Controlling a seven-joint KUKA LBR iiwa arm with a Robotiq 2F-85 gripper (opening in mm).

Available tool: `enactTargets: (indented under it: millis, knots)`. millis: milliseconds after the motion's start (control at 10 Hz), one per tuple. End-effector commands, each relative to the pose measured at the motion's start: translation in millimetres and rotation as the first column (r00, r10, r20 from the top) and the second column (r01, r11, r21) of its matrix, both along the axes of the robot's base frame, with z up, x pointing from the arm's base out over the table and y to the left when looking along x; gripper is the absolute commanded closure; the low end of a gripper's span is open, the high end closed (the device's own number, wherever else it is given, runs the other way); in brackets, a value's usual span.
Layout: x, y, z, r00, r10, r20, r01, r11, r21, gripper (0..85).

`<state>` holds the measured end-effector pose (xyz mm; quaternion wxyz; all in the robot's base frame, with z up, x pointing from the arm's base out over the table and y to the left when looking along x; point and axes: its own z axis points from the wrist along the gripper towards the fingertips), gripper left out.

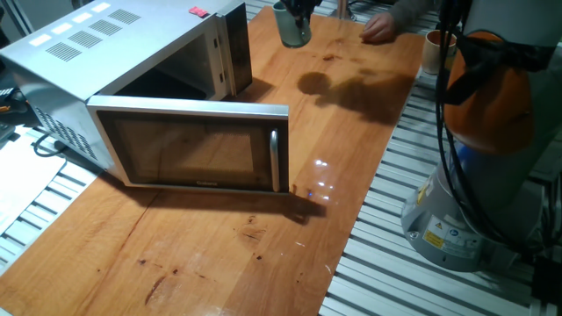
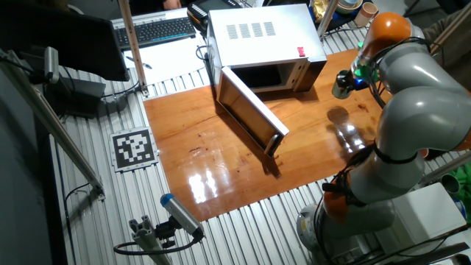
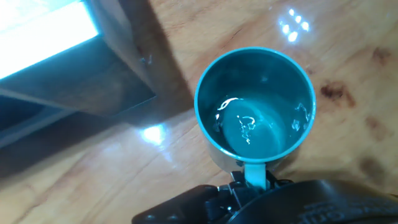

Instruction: Put the bowl into the microwave

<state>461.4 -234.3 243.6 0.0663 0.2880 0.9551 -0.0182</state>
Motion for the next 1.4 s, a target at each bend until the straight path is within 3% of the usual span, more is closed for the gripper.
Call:
enactTargets:
  millis: [0, 300, 600, 800, 900, 1200, 1300]
  knots:
    - [-0.2, 15.4, 0.9, 1.000, -0.020, 0.004, 0.020, 1.000, 0.003, 85.0]
    - [-0.8, 42.4, -4.9, 0.997, -0.074, 0.017, 0.073, 0.997, 0.019, 85.0]
    - [-1.9, 54.5, -9.9, 0.995, -0.101, 0.013, 0.101, 0.995, 0.018, 85.0]
    - [-3.2, 59.8, -13.1, 0.993, -0.115, 0.012, 0.115, 0.993, 0.007, 85.0]
    - [-3.2, 59.8, -13.1, 0.996, -0.093, 0.006, 0.093, 0.996, -0.012, 85.0]
    - [-3.2, 59.8, -13.1, 0.999, 0.031, -0.037, -0.032, 0.999, -0.038, 85.0]
    - [-3.2, 59.8, -13.1, 0.998, 0.061, -0.024, -0.063, 0.997, -0.055, 85.0]
